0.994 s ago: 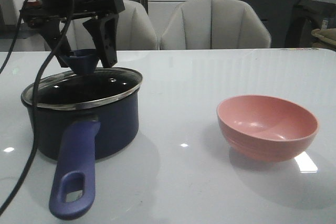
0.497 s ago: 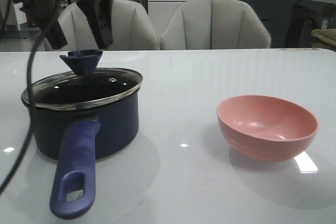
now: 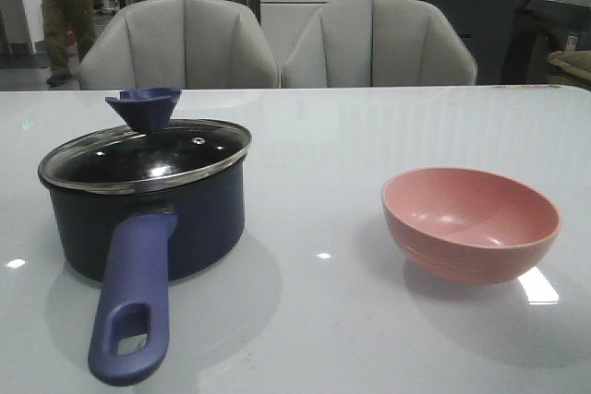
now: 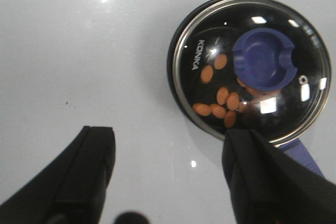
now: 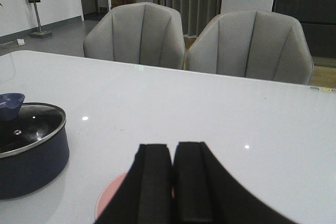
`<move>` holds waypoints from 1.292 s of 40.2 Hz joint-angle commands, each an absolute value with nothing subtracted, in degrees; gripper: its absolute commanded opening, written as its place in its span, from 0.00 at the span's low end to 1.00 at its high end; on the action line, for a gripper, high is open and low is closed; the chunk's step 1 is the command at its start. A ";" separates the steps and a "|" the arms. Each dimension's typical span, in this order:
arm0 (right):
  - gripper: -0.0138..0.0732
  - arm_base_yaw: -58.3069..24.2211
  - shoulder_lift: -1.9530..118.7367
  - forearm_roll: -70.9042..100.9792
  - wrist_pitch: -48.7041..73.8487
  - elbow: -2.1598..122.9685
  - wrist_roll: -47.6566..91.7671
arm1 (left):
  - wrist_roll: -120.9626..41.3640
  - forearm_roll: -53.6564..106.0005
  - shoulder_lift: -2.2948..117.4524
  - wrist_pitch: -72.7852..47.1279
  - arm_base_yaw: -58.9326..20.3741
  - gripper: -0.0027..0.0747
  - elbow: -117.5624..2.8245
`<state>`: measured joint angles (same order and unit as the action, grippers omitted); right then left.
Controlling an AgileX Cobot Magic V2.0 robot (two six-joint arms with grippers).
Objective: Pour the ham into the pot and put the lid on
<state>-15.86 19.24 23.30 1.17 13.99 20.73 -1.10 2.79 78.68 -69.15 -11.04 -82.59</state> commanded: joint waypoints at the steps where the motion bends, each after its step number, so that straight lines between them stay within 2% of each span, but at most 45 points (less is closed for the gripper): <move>1: 0.33 -15.94 19.45 23.52 -3.52 15.51 21.18 | -1.41 2.71 69.77 -62.73 -9.75 0.60 -78.06; 17: 0.33 -15.94 19.45 23.52 -3.52 15.51 21.18 | -1.41 2.85 40.05 -41.45 -9.35 0.60 -51.11; 30: 0.33 -15.94 19.45 23.52 -3.52 15.51 21.18 | -1.41 2.85 17.63 -28.91 -9.35 0.59 -32.66; 35: 0.33 -15.94 19.45 23.52 -3.52 15.51 21.18 | -1.41 2.85 11.42 -26.54 -9.45 0.50 -26.47; 42: 0.33 -15.94 19.45 23.52 -3.52 15.51 21.18 | -1.41 2.85 6.59 -23.21 -9.45 0.19 -21.27; 52: 0.33 -15.94 19.45 23.52 -3.52 15.51 21.18 | -1.41 2.85 6.19 -21.34 -9.45 0.18 -21.02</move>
